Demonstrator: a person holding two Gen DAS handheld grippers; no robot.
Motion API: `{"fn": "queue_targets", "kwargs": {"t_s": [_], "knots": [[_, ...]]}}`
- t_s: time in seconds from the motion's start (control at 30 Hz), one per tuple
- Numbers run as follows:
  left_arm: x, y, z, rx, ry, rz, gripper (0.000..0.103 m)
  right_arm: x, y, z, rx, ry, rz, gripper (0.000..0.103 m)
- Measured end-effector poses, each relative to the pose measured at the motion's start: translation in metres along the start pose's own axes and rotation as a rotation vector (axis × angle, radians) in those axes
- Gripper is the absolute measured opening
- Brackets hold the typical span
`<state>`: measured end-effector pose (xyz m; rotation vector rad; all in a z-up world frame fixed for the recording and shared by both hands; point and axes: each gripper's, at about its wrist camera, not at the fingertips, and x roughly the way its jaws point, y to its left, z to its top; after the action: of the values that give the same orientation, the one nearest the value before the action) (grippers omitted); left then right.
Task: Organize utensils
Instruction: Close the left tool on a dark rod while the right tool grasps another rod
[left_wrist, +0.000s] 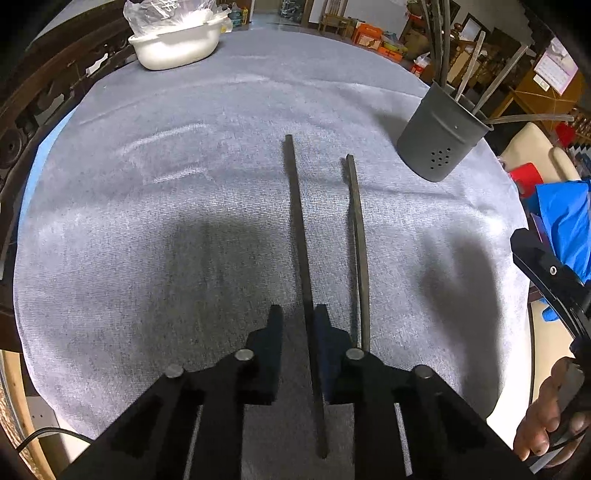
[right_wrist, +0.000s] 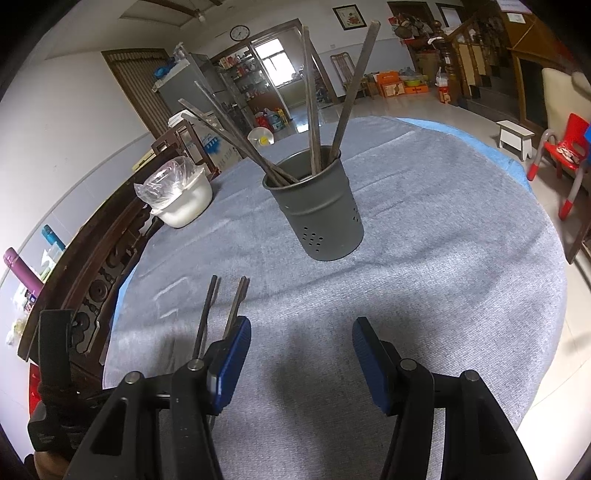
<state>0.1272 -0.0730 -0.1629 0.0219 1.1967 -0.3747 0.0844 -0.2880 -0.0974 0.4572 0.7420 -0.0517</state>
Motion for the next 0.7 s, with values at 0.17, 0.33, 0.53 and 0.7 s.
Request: {"fn": "queue_targets", "kwargs": {"t_s": [0.17, 0.33, 0.53, 0.7], "knots": [[-0.010, 0.007, -0.010, -0.011, 0.011, -0.028, 0.012, -0.002, 0.002, 0.000, -0.005, -0.001, 0.001, 0.061], [-0.021, 0.015, -0.014, -0.026, 0.004, -0.039, 0.012, 0.000, 0.008, -0.001, -0.016, 0.019, 0.010, 0.061], [-0.031, 0.023, -0.010, -0.045, -0.020, -0.039, 0.012, 0.019, 0.026, 0.004, -0.051, 0.107, 0.056, 0.061], [-0.037, 0.029, -0.010, -0.056, -0.038, -0.012, 0.012, 0.054, 0.056, 0.004, -0.096, 0.245, 0.115, 0.041]]}}
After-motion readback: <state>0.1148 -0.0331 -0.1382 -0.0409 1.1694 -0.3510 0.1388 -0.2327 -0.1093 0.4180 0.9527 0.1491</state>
